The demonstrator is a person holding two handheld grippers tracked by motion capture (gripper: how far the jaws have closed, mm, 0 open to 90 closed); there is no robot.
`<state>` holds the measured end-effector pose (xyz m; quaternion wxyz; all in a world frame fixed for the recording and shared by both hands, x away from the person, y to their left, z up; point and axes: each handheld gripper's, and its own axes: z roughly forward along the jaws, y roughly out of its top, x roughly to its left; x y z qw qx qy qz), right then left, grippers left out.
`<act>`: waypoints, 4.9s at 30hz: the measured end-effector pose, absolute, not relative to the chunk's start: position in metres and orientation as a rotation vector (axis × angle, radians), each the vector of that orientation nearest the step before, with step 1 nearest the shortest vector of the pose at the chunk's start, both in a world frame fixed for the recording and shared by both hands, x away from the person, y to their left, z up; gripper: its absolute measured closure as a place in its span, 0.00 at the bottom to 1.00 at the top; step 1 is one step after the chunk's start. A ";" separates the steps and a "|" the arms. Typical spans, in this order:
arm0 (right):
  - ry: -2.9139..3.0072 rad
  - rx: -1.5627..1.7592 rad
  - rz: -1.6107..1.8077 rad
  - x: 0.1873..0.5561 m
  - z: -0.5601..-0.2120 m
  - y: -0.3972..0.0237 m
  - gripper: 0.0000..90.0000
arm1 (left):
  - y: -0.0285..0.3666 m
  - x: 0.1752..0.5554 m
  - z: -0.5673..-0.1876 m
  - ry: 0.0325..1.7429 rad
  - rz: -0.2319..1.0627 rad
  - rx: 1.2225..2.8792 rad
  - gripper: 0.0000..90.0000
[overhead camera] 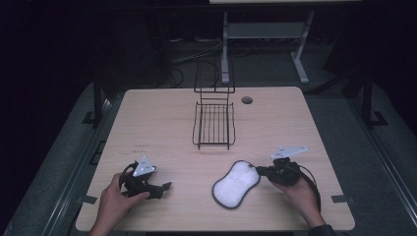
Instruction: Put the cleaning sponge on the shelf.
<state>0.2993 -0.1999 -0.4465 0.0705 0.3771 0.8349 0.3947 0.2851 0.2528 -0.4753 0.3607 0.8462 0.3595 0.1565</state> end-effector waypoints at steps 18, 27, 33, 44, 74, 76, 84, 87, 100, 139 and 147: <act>2.555 1.103 1.101 0.318 -0.456 -0.178 0.99 | 0.253 0.285 -0.475 0.928 0.402 2.176 0.14; 2.543 1.083 1.097 0.335 -0.457 -0.165 0.99 | 0.253 0.285 -0.475 0.926 0.405 2.177 0.14; 2.528 1.081 1.111 0.339 -0.458 -0.161 0.99 | 0.253 0.285 -0.475 0.926 0.404 2.178 0.14; 2.555 1.021 1.227 0.306 -0.440 -0.162 0.99 | 0.253 0.285 -0.475 0.926 0.403 2.181 0.14; 2.718 0.917 1.181 0.262 -0.453 -0.136 0.99 | 0.253 0.285 -0.475 0.924 0.405 2.182 0.14; 2.716 0.921 1.176 0.263 -0.453 -0.138 0.99 | 0.253 0.285 -0.475 0.924 0.405 2.182 0.14; 2.695 0.975 1.163 0.262 -0.453 -0.152 0.99 | 0.253 0.285 -0.475 0.924 0.405 2.182 0.14; 2.687 0.992 1.155 0.262 -0.453 -0.159 0.99 | 0.253 0.285 -0.475 0.924 0.406 2.182 0.14; 2.633 1.099 1.128 0.263 -0.452 -0.191 0.99 | 0.253 0.285 -0.475 0.923 0.406 2.182 0.14; 2.495 1.222 1.143 0.279 -0.440 -0.243 0.47 | 0.253 0.285 -0.475 0.923 0.406 2.183 0.14; 2.544 1.195 1.098 0.294 -0.439 -0.233 0.23 | 0.253 0.285 -0.475 0.926 0.403 2.181 0.14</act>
